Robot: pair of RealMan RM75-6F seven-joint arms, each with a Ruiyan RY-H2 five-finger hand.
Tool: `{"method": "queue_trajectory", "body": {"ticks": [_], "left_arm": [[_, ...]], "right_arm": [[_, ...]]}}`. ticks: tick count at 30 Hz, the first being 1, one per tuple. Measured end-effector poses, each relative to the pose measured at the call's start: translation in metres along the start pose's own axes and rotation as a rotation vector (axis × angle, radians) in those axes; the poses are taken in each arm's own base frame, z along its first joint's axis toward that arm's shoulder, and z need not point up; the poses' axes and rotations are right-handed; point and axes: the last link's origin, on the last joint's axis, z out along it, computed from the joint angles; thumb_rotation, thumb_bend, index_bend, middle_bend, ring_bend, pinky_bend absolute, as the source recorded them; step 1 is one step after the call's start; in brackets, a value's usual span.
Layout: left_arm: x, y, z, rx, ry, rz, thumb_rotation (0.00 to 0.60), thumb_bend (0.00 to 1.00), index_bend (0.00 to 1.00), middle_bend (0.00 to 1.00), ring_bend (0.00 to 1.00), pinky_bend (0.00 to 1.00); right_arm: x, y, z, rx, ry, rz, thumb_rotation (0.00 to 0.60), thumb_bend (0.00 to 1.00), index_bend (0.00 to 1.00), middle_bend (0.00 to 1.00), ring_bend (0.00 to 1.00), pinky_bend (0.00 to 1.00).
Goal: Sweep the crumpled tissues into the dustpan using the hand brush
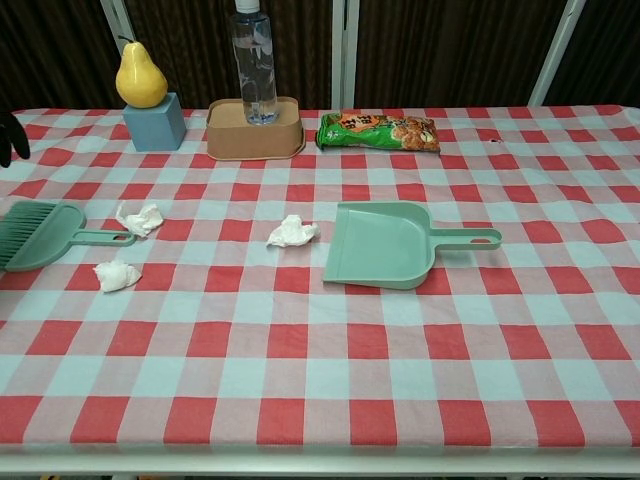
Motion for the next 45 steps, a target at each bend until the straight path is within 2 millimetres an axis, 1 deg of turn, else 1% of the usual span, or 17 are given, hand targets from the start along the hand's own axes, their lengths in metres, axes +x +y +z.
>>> {"method": "queue_trajectory", "body": {"ticks": [5,8,13,20,26,34,45], "left_arm": [[-0.012,0.018,0.02,0.004,-0.062,0.053,0.6,0.18,0.41,0.47,0.7,0.88],[-0.017,0.026,0.03,0.015,-0.09,0.064,0.6,0.2,0.41,0.47,0.7,0.88],[-0.022,0.035,0.04,0.03,-0.121,0.102,0.6,0.2,0.41,0.46,0.7,0.88],[-0.028,0.056,0.051,0.014,-0.157,0.153,0.6,0.2,0.41,0.46,0.7,0.88],[-0.036,0.062,0.055,0.016,-0.186,0.172,0.6,0.2,0.41,0.46,0.7,0.88],[-0.04,0.065,0.057,0.015,-0.21,0.178,0.6,0.2,0.41,0.46,0.7,0.88],[-0.046,0.067,0.062,0.016,-0.232,0.2,0.6,0.23,0.41,0.46,0.7,0.88]], "right_arm": [[-0.001,0.001,0.0,-0.003,-0.006,0.0,0.6,0.17,0.02,0.1,0.0,0.0],[-0.002,0.001,0.0,-0.005,-0.009,0.001,0.6,0.17,0.02,0.1,0.0,0.0],[-0.002,0.002,0.0,-0.009,-0.01,-0.001,0.6,0.17,0.02,0.1,0.0,0.0],[-0.003,0.003,-0.001,-0.015,-0.016,0.002,0.6,0.17,0.02,0.1,0.0,0.0],[-0.004,0.005,-0.001,-0.023,-0.022,0.002,0.6,0.17,0.02,0.1,0.0,0.0],[-0.004,0.006,0.0,-0.026,-0.023,0.001,0.6,0.17,0.02,0.1,0.0,0.0],[-0.005,0.007,-0.002,-0.035,-0.026,0.001,0.6,0.17,0.02,0.1,0.0,0.0]]}}
